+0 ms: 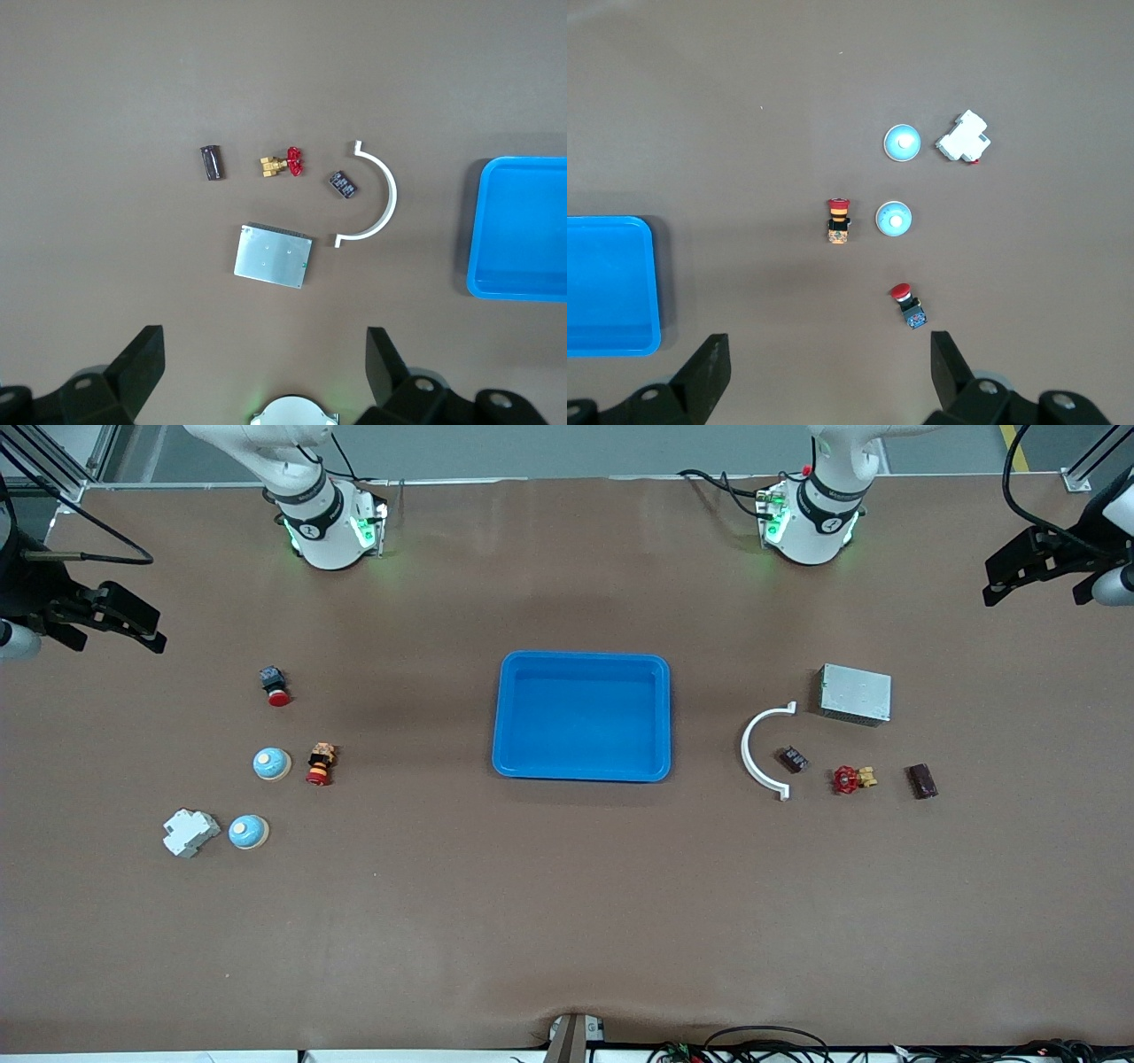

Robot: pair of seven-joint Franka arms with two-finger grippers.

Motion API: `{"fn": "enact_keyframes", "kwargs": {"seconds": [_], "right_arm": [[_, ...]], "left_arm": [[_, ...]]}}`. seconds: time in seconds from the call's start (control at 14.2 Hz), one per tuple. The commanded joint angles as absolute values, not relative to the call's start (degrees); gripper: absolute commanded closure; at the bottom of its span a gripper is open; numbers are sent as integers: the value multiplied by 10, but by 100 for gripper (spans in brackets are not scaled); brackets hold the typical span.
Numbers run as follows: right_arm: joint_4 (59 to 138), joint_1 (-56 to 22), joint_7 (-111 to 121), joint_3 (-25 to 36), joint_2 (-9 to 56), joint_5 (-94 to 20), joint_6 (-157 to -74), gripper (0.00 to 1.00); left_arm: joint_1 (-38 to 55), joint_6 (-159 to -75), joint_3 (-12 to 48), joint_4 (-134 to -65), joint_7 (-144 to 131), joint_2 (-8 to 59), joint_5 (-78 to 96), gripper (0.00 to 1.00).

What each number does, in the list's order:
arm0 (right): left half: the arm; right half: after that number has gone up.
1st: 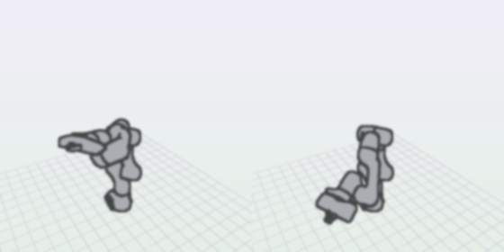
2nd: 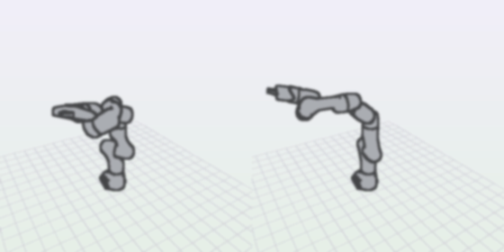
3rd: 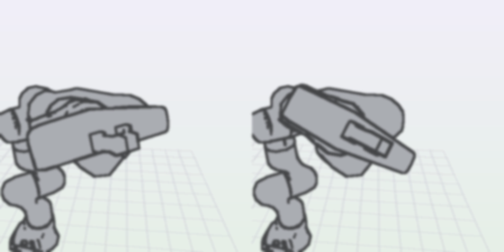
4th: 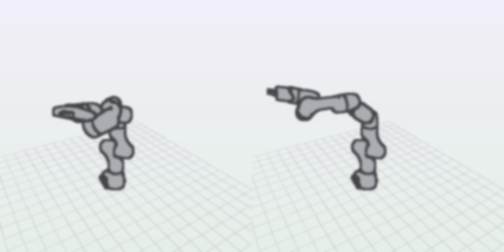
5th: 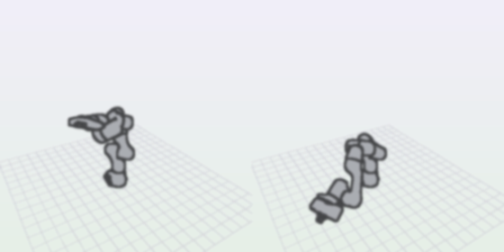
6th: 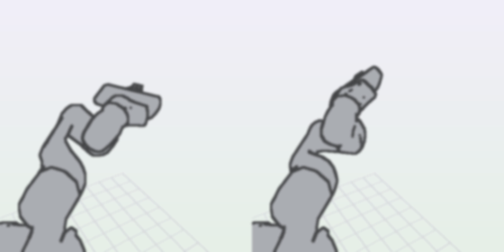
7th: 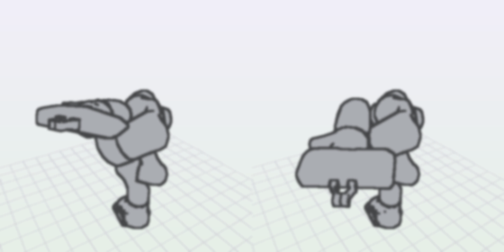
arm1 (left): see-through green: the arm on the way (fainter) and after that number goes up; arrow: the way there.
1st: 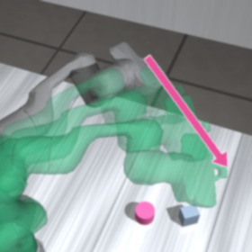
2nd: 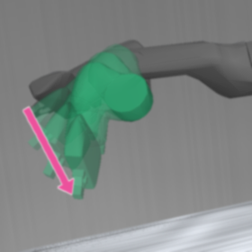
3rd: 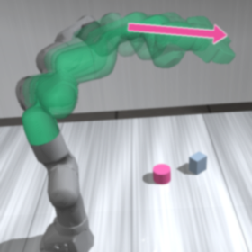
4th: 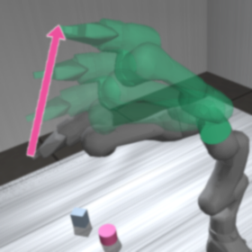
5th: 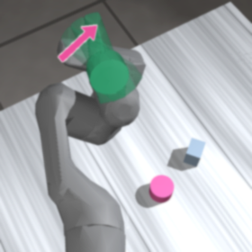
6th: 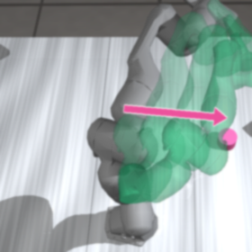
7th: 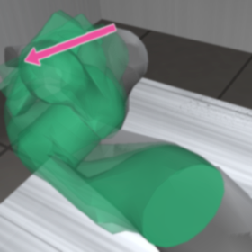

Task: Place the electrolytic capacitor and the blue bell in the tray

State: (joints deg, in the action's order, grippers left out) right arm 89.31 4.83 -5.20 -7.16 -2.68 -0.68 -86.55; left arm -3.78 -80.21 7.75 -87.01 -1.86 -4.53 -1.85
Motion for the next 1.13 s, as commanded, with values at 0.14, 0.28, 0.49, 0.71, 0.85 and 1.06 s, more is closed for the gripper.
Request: {"fn": "enact_keyframes", "kwargs": {"seconds": [0.14, 0.28, 0.49, 0.71, 0.85, 1.06], "right_arm": [[897, 46, -57, -70, -29, -2, -865, 0], [897, 47, -57, -69, -29, -2, -865, 0], [900, 47, -58, -69, -29, -2, -870, 0], [897, 49, -49, -69, -27, 18, -868, 0], [910, 54, -48, -64, -27, 11, -872, 0], [967, 77, -46, -64, -26, 11, -911, 0]], "left_arm": [[-40, -788, 77, -853, -7, -36, -18, 0], [-42, -788, 78, -858, -5, -29, -16, 0], [-43, -777, 74, -895, -6, -26, -25, 0], [-75, -793, 73, -921, -5, -15, -51, 0], [-91, -825, 73, -960, -16, -22, -66, 0], [-132, -874, 74, -1004, -8, -28, -68, 0]]}}
